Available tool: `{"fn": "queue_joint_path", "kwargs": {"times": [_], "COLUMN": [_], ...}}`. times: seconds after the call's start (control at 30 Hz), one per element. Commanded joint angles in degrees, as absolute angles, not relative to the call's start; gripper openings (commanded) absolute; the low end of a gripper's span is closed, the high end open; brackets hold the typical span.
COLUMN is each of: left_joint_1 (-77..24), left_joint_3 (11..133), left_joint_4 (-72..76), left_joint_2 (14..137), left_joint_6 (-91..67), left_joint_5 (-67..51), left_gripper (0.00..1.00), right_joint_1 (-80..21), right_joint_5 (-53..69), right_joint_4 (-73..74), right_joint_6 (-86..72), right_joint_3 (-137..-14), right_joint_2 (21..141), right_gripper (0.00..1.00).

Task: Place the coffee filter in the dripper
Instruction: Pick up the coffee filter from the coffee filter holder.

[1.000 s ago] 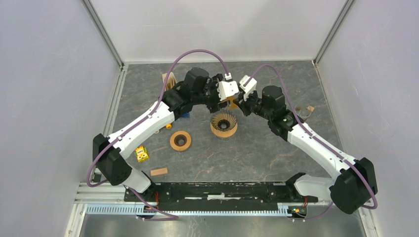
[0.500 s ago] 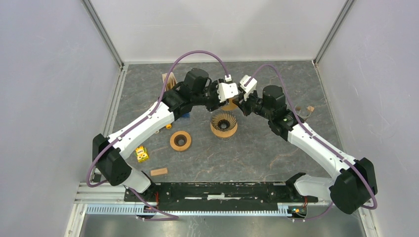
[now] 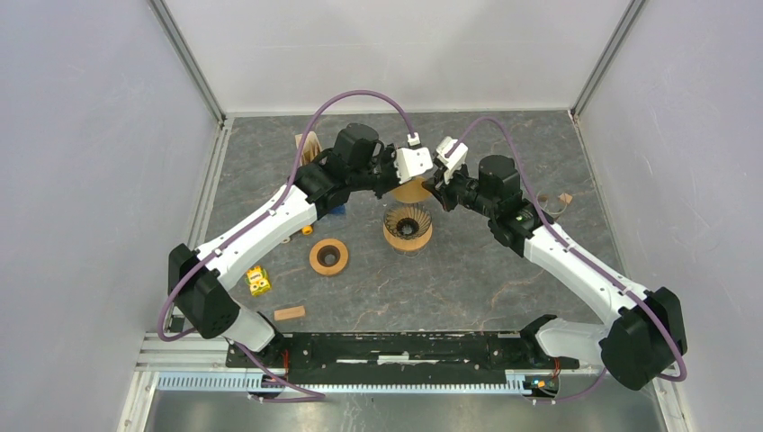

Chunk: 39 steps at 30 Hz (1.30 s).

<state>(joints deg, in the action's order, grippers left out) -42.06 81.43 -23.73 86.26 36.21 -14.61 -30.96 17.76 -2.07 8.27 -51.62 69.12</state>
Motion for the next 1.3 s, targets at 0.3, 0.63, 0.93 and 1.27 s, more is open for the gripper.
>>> {"fn": "queue_joint_path", "kwargs": {"times": [0.3, 0.63, 0.93, 1.27], "left_joint_1": [-41.7, -41.7, -41.7, -41.7], "left_joint_3": [80.7, 79.9, 75.1, 72.0], "left_joint_4": [-21.4, -19.1, -9.5, -4.8], "left_joint_2": [83.6, 83.1, 81.6, 80.9], "left_joint_6": [31.7, 26.9, 22.1, 18.5], "left_joint_5": [-13.7, -13.5, -12.2, -8.9], "left_gripper": [0.09, 0.02, 0.02, 0.02], "right_joint_1": [-30.9, -30.9, -28.2, -24.2], "right_joint_5": [17.7, 12.8, 14.2, 20.2], "right_joint_4": [-1.5, -0.6, -2.2, -5.1], "right_joint_6": [6.6, 5.7, -5.7, -20.8], "right_joint_3": [-55.7, -55.8, -54.7, -52.3], "right_joint_2": [71.3, 71.3, 71.0, 72.2], "right_gripper": [0.14, 0.45, 0.59, 0.63]}}
